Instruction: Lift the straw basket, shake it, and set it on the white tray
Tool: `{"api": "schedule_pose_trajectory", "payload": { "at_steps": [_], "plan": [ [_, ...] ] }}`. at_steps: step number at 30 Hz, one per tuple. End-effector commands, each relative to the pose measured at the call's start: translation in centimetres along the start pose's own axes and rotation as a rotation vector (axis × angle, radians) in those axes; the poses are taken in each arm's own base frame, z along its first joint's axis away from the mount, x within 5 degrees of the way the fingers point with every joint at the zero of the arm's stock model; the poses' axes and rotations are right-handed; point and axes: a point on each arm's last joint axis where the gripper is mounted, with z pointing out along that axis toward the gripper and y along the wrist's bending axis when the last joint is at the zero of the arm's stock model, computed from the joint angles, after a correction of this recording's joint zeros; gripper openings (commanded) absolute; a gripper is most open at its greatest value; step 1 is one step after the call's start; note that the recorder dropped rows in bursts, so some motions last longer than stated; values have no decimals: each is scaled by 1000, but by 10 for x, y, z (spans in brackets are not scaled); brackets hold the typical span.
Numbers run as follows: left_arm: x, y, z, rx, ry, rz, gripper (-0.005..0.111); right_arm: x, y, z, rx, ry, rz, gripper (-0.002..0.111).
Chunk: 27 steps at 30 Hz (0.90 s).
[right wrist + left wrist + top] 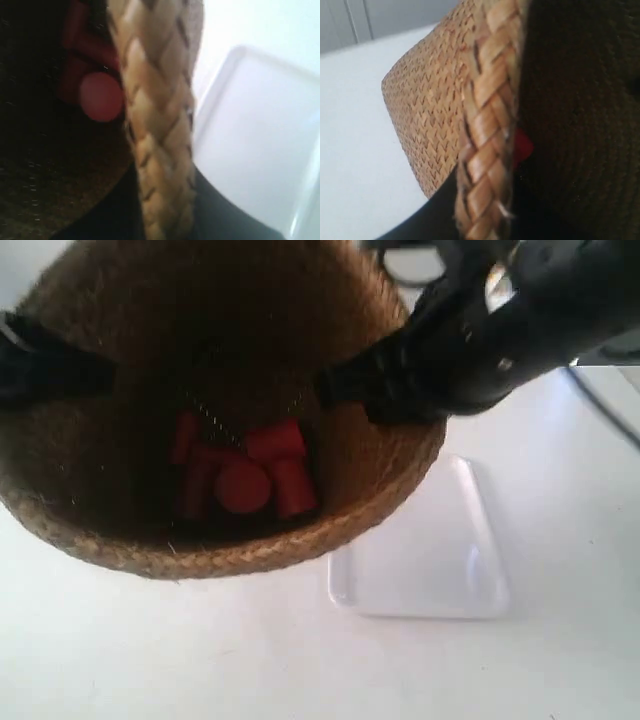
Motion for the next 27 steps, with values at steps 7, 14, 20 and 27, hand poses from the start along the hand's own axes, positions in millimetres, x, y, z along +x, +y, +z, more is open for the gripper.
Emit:
{"api": "schedule_pose_trajectory", "payload": {
  "at_steps": [7,14,20,27],
  "plan": [
    [3,14,2,-105,75,-22,0,11,-8,10,57,-48,-32,0],
    [21,19,15,-107,81,-76,0,17,-8,16,44,-57,21,0],
    [42,21,22,-103,124,-76,0,36,-13,33,72,-41,-29,0],
    [-20,-16,-54,0,-225,7,0,5,3,-68,-19,-301,-29,0]
  ]
}}
